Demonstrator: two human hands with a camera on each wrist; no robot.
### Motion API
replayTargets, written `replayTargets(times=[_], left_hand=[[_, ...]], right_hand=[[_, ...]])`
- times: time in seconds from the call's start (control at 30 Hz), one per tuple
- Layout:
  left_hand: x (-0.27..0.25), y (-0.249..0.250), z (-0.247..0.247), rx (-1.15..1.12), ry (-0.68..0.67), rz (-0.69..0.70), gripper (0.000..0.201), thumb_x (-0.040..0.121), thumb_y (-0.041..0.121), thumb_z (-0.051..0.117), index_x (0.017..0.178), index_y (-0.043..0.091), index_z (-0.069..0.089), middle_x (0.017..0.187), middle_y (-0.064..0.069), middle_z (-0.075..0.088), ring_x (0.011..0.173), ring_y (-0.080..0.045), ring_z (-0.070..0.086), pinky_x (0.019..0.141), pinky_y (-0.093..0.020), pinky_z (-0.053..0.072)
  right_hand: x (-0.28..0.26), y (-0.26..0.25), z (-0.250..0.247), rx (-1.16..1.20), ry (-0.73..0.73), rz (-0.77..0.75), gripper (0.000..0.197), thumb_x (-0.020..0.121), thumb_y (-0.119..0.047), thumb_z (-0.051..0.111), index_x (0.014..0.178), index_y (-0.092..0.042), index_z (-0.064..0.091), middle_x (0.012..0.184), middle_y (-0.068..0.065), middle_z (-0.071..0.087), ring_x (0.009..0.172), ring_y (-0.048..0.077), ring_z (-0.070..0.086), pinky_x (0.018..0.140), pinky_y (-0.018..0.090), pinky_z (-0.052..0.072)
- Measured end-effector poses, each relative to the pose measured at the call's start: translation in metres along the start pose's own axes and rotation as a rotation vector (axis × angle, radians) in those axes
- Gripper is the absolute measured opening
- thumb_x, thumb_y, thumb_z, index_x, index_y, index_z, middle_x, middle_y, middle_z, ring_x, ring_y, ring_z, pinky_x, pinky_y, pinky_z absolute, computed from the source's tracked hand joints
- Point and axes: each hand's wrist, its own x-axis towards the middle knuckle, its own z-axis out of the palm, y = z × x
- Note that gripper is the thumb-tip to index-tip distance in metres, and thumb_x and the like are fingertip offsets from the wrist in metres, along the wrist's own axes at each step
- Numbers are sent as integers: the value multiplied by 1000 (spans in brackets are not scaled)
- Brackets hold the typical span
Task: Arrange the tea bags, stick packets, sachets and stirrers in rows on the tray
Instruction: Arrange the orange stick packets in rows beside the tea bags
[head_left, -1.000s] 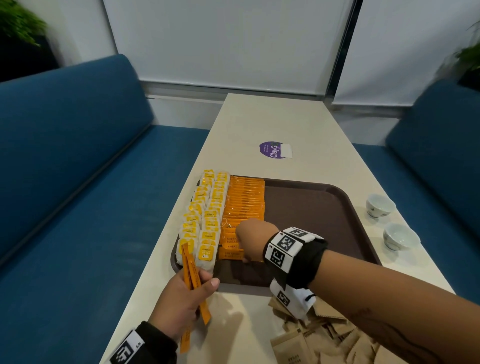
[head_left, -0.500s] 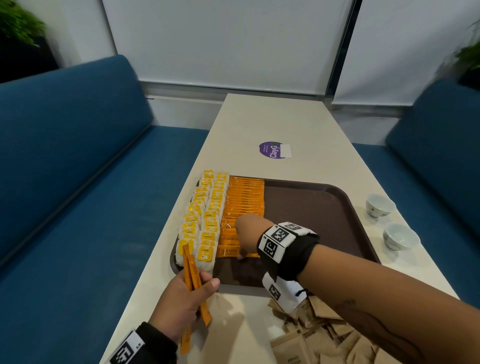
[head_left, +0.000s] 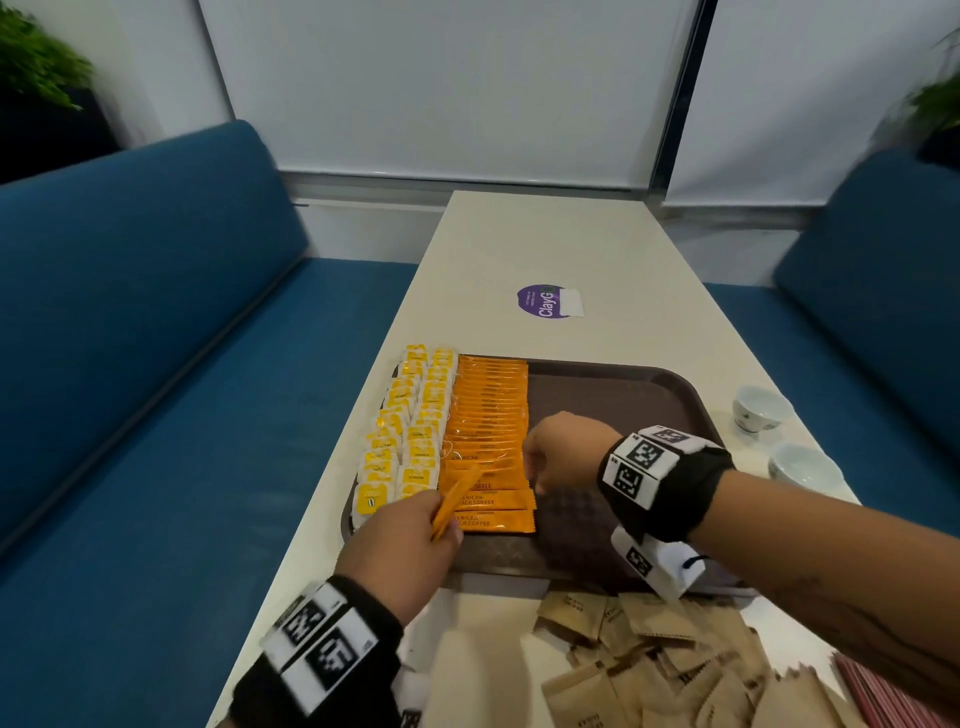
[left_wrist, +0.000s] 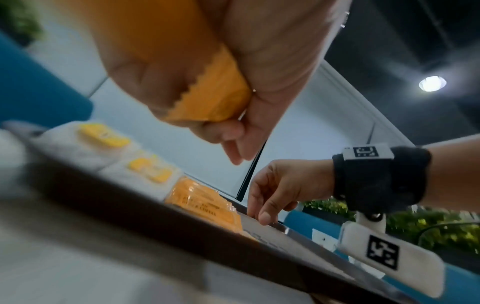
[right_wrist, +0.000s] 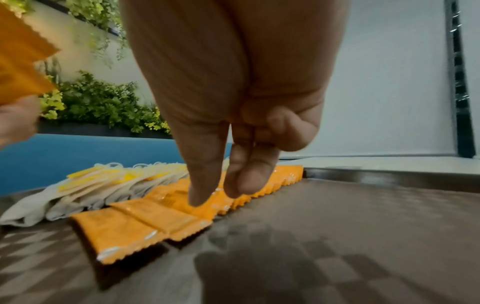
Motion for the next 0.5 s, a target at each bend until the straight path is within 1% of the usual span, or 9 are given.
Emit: replayTargets(times=[0.07,0.13,0.2,0.3,0.33,0.37,0.43,0.5], left_hand=[[13,13,-1,149,-11,30,12,94,32,45,85,28,53,78,8,56,72,-12,52,57,-24,35],[25,21,3,227,-64,36,9,94,30,46,88,28,54,81,8,56,77,-13,54,62,-24,39],[35,24,9,273,-124,17,6,93,27,48,88,28,52,82,7,54,79,-15,55,69,-26,44],[42,25,16,343,-179,-6,6,92,21,47,89,26,50,83,6,51,78,-15,51,69,-27,41],[43,25,18,365,-192,-9,7,92,19,47,91,26,50,85,5,52,78,-16,51,68,-27,40],[44,25,19,387,-206,-7,9,91,18,47,95,25,51,89,4,55,79,-16,52,68,-27,40],[45,26,22,429,-236,4,18,91,15,47,106,22,54,101,1,61,89,-19,58,70,-27,41],[46,28,24,460,-255,12,25,90,12,47,113,21,53,110,-2,61,98,-21,60,73,-28,42]], right_hand=[[3,-5,5,-55,-26,-31,21,81,-24,72,101,-17,68,105,-1,65,99,18,60,74,26,45],[6,-10,9,-107,-38,-48,23,82,-26,71,101,-15,66,105,2,64,99,20,60,71,27,43],[9,-15,12,-157,-44,-66,25,83,-28,70,103,-13,65,106,3,63,99,21,60,69,27,43],[11,-17,14,-181,-62,-78,35,84,-31,68,113,-12,64,113,4,62,103,23,59,77,30,48],[12,-17,14,-187,-67,-80,35,85,-32,68,112,-11,64,112,5,63,100,22,59,77,30,48],[12,-16,14,-190,-73,-76,32,85,-32,67,109,-10,65,109,7,64,94,21,59,74,29,47],[14,-13,14,-164,-90,-51,30,86,-30,67,105,-7,66,107,9,65,87,21,58,69,27,46],[16,-10,14,-100,-98,-22,28,87,-25,66,107,-5,67,110,11,65,94,24,61,74,29,48]])
